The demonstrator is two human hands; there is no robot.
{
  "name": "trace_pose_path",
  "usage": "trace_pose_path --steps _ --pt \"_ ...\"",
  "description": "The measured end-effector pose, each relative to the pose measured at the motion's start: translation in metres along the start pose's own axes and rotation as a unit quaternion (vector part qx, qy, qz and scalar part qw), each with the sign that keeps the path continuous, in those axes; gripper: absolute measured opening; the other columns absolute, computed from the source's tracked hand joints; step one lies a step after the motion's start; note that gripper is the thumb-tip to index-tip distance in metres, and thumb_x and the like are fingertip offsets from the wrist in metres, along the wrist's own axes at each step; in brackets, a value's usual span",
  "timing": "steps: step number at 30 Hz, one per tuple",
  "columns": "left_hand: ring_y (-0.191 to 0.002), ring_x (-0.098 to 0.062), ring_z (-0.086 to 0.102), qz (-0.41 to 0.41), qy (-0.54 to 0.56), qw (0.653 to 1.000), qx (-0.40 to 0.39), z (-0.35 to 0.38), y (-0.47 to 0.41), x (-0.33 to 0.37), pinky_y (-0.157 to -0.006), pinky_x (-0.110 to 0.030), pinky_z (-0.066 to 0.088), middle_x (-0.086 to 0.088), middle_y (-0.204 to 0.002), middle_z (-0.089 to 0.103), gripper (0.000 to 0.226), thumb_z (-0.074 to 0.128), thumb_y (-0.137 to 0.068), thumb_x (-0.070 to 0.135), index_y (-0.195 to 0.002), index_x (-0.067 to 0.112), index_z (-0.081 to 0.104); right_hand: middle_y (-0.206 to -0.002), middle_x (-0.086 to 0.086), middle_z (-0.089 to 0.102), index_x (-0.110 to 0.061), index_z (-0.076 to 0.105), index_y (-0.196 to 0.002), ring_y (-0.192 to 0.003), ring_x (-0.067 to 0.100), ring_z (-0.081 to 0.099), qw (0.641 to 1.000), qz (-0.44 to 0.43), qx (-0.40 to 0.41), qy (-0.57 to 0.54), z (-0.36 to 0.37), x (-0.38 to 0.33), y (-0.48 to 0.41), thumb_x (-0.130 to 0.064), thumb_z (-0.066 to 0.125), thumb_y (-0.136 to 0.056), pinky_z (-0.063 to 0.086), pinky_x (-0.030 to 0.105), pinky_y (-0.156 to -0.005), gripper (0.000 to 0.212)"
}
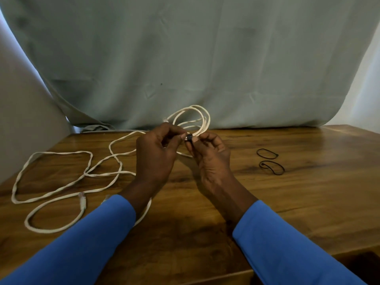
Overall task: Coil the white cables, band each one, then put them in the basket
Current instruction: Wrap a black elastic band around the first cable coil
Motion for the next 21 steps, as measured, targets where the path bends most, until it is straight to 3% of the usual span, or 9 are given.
trace_pose_path --steps 3,7,10,14,21 --pt "-0.086 -0.009 0.069 0.075 -0.085 0.994 -0.003 -0.001 0.0 0.006 -0.075 -0.023 0.056 0.003 -0.092 0.069 0.009 0.079 -0.088 0.01 -0.096 0.014 0.078 -0.101 0.019 0.068 -0.008 0.062 -0.09 -0.096 0.028 0.07 0.999 0.003 0.017 -0.031 -0.002 0.0 -0.004 0.014 0.065 -0.089 0.063 0.031 -0.082 0.022" --pt "-0.086 -0.014 0.075 -0.038 0.021 0.999 -0.007 0.004 0.002 -0.002 -0.075 -0.028 0.06 0.002 -0.091 0.074 0.028 0.08 -0.087 0.008 -0.11 0.019 0.069 -0.101 0.019 0.068 -0.006 0.06 -0.092 -0.097 0.028 0.071 0.999 0.016 0.021 -0.045 -0.003 -0.001 -0.005 0.015 0.063 -0.09 0.063 0.032 -0.082 0.022" --pt "-0.09 -0.018 0.075 -0.099 0.1 0.99 -0.021 0.007 0.002 -0.012 -0.078 -0.029 0.059 -0.005 -0.095 0.075 0.036 0.081 -0.083 0.0 -0.11 0.019 0.066 -0.097 0.018 0.069 -0.005 0.06 -0.091 -0.093 0.026 0.071 0.998 0.021 0.027 -0.055 -0.002 -0.003 -0.003 0.015 0.063 -0.09 0.064 0.033 -0.082 0.021" --pt "-0.095 -0.018 0.075 -0.091 0.089 0.991 -0.052 0.012 0.004 -0.014 -0.085 -0.033 0.06 -0.003 -0.098 0.077 0.03 0.08 -0.083 -0.002 -0.105 0.015 0.071 -0.087 0.013 0.07 -0.004 0.06 -0.09 -0.086 0.022 0.072 0.996 0.039 0.034 -0.071 -0.002 -0.006 -0.002 0.016 0.062 -0.09 0.064 0.034 -0.081 0.02" --pt "-0.095 -0.02 0.076 -0.099 0.116 0.988 -0.019 0.01 0.004 -0.015 -0.084 -0.031 0.06 -0.005 -0.097 0.079 0.023 0.076 -0.086 -0.004 -0.104 0.012 0.073 -0.089 0.015 0.071 -0.004 0.061 -0.091 -0.09 0.026 0.072 0.994 0.067 0.037 -0.083 0.002 -0.006 0.0 0.016 0.061 -0.091 0.063 0.036 -0.083 0.019"
Point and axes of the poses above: each hand's wrist, its own y-axis away from the middle knuckle, its own z-axis out of the palm, x = y × z, the point moved 5 cm from there along -y, towards the middle knuckle
